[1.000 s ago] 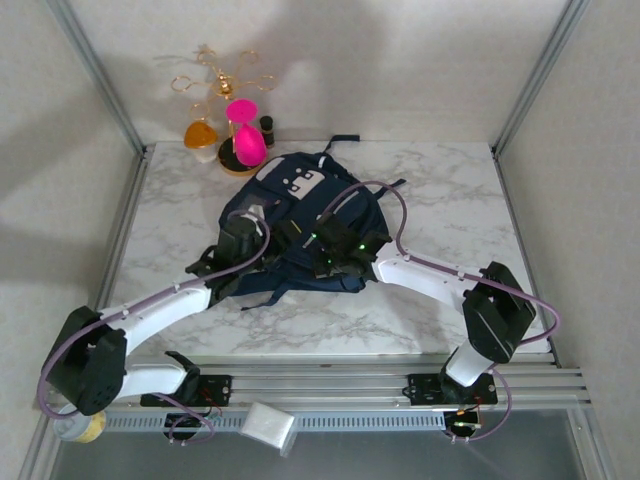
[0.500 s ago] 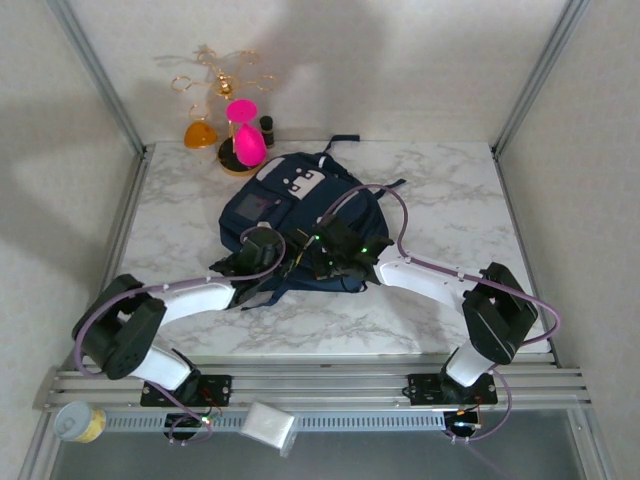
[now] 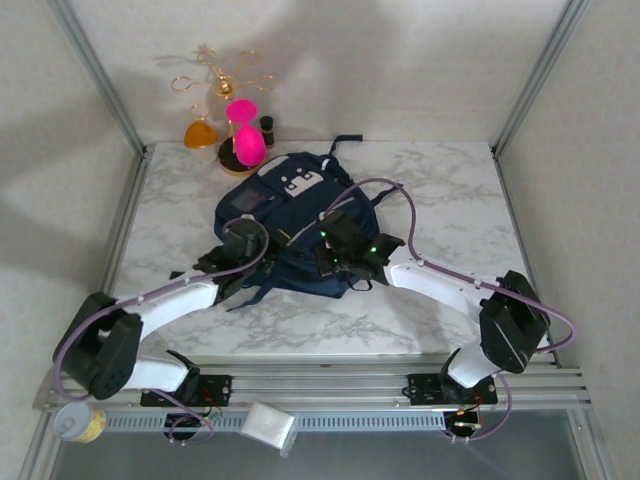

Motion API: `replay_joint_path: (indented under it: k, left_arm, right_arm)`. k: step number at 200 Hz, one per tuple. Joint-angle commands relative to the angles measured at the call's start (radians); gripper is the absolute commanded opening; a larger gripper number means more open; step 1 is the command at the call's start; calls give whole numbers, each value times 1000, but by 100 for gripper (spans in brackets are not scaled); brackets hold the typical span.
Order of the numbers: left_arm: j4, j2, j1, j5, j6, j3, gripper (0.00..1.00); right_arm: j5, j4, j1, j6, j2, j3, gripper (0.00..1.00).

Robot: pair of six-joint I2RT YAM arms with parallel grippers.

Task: Pack the student bag
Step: Zip the student bag at the center of the table.

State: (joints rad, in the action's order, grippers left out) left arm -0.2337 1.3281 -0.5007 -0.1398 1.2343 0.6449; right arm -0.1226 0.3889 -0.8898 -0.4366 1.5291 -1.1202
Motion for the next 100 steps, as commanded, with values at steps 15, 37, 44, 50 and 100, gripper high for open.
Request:
replay_joint_path:
  k: [15, 37, 44, 50, 100]
  left_arm:
    - [204, -184, 199, 145, -196, -127, 0]
    - [279, -246, 345, 101, -299, -140, 0]
    - [295, -250, 389, 81, -329, -129, 0]
    - [294, -245, 425, 60, -358, -119, 0]
    - [239, -153, 512, -191, -431, -27, 0]
  right_arm:
    - [19, 157, 28, 104, 20, -45, 0]
    - [-32, 143, 28, 119, 52, -69, 0]
    - [-60, 131, 29, 119, 63, -74, 0]
    - [-70, 117, 29, 125, 75, -82, 0]
    - [207, -102, 1, 197, 104, -102, 0]
